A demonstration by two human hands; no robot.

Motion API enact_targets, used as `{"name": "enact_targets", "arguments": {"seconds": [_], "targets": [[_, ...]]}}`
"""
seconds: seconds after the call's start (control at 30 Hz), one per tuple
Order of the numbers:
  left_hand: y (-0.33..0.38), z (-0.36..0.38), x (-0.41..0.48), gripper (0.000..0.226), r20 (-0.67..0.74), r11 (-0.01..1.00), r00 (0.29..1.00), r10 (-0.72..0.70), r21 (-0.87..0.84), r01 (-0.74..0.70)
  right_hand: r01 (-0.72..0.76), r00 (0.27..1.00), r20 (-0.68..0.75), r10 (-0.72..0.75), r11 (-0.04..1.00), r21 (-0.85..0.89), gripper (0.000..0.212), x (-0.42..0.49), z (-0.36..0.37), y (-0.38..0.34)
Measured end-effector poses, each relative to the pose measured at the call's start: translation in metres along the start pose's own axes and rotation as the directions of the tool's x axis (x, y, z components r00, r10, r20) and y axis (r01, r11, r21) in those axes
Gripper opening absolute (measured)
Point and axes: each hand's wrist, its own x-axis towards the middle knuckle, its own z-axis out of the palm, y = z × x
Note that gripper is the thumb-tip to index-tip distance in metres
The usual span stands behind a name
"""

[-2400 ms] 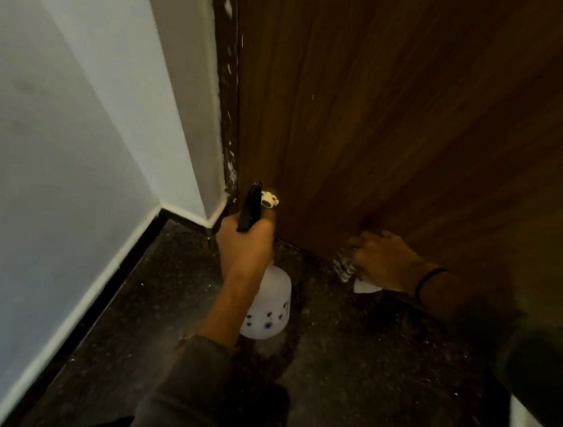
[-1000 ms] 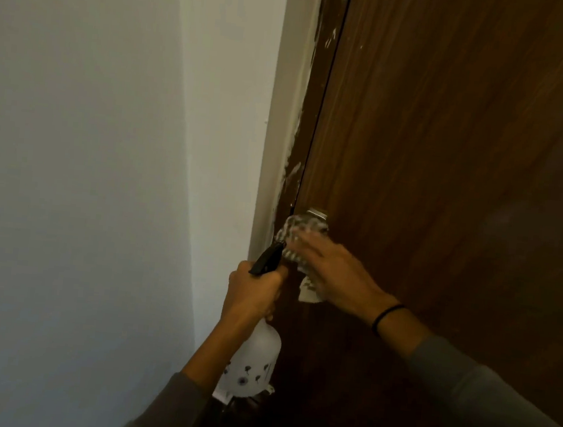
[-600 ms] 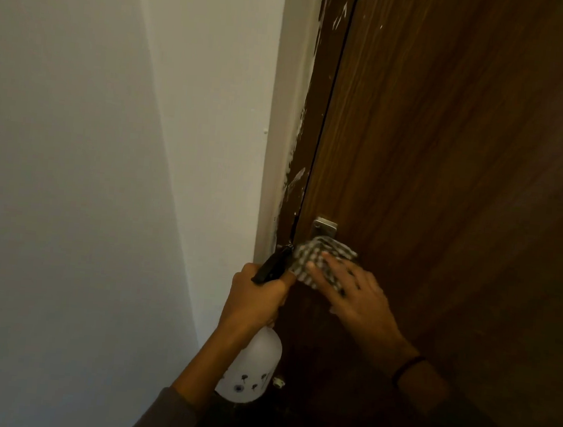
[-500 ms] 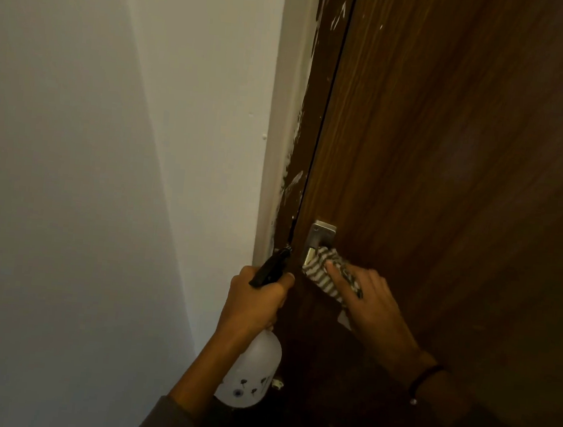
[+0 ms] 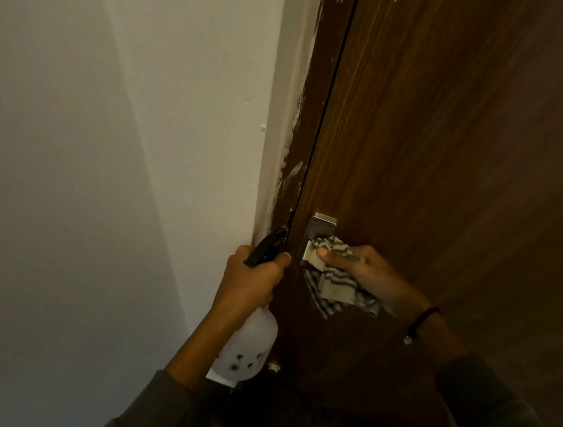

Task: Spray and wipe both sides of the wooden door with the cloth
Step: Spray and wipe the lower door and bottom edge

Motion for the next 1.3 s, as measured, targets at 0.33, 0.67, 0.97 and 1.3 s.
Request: {"name": "enact_targets", "arguments": {"seconds": [0.33,0.67,0.97,1.3], "targets": [[0.006,-0.003,0.000,0.032,0.021,0.998,0.999,0.045,0.048,-0.046,0.392,0.541,-0.249,-0.803,0.503,-0.771,0.047,-0.027,0.007,0.021],[0.004,-0.014,-0.008,0.038,0.007,0.984,0.992,0.128,0.121,-0.128,0.182,0.681,0.305,-0.665,-0.249,-0.951,0.056,0.028,0.029,0.017],[0.012,-0.012,-0.010,0.034,-0.038,0.977,0.988,0.150,0.158,-0.142,0.269,0.838,0.533,-0.117,-0.760,-0.591,0.046,0.047,0.089,-0.029],[0.013,-0.019,-0.013,0.036,0.010,0.975,0.986,0.167,0.145,-0.167,0.242,0.444,0.226,-0.867,-0.127,-0.962,0.046,0.021,0.022,0.030]]}}
